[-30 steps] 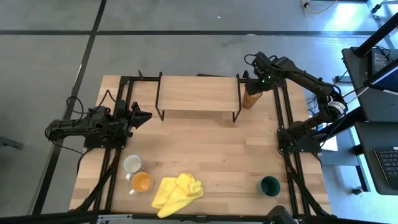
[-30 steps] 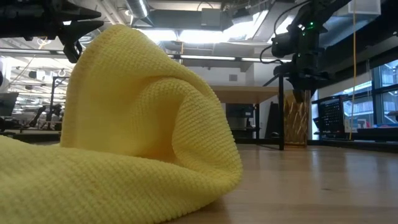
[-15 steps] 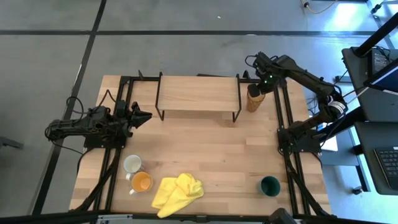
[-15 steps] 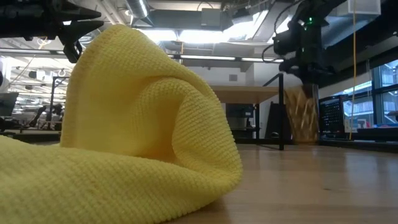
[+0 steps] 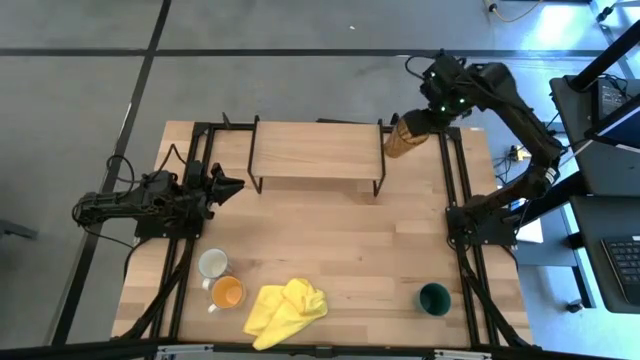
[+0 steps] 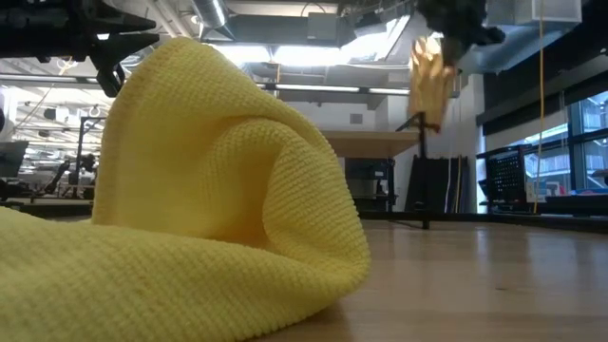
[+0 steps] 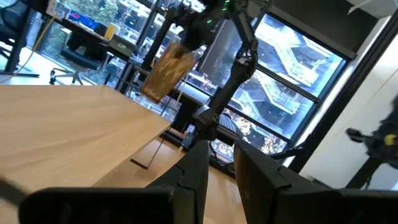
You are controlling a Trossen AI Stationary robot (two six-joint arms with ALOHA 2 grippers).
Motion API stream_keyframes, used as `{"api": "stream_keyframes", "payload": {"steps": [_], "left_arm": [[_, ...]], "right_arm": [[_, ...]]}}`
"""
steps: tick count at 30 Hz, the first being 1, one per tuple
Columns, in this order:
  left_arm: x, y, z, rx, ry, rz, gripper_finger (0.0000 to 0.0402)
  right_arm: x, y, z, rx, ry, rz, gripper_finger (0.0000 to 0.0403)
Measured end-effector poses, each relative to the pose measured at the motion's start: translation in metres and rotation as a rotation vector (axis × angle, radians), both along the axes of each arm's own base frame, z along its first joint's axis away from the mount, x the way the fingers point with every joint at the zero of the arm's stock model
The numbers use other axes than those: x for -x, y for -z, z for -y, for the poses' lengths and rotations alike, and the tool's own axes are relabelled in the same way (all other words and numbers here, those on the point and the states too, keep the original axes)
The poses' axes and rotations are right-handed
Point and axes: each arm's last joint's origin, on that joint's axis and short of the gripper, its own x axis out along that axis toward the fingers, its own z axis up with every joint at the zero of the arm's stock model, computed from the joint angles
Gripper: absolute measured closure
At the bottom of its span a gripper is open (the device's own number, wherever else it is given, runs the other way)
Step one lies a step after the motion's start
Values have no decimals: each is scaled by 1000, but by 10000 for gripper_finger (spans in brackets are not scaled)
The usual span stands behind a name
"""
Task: Stack small to large cups/mugs on shelf
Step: Put the brown cup on the shelf
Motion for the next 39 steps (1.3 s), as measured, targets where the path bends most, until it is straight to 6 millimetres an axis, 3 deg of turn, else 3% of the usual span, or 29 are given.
{"api": "stream_keyframes", "payload": {"steps": [4,8,13,20,26,32,35,39], "left_arm": [[0,0,0,14,2,1,331],[0,0,0,24,4,3,331],[0,0,0,25,4,3,331],[0,0,0,28,-12,3,331],[0,0,-1,34,-16,4,331],[0,0,-1,36,-16,4,331],[0,0,-1,42,-15,5,331],[0,2,-1,58,-13,-14,331]], "right_arm": [[-1,-29,-14,89,-5,99,392],[0,-41,-20,144,8,132,391],[-14,-34,-26,107,-28,109,391],[-78,-14,-35,105,-203,64,391],[-113,-3,-23,156,-242,-48,391],[-138,-3,-8,145,-270,-1,391],[-138,7,0,47,-252,11,391],[-140,12,6,60,-244,-18,391]]}}
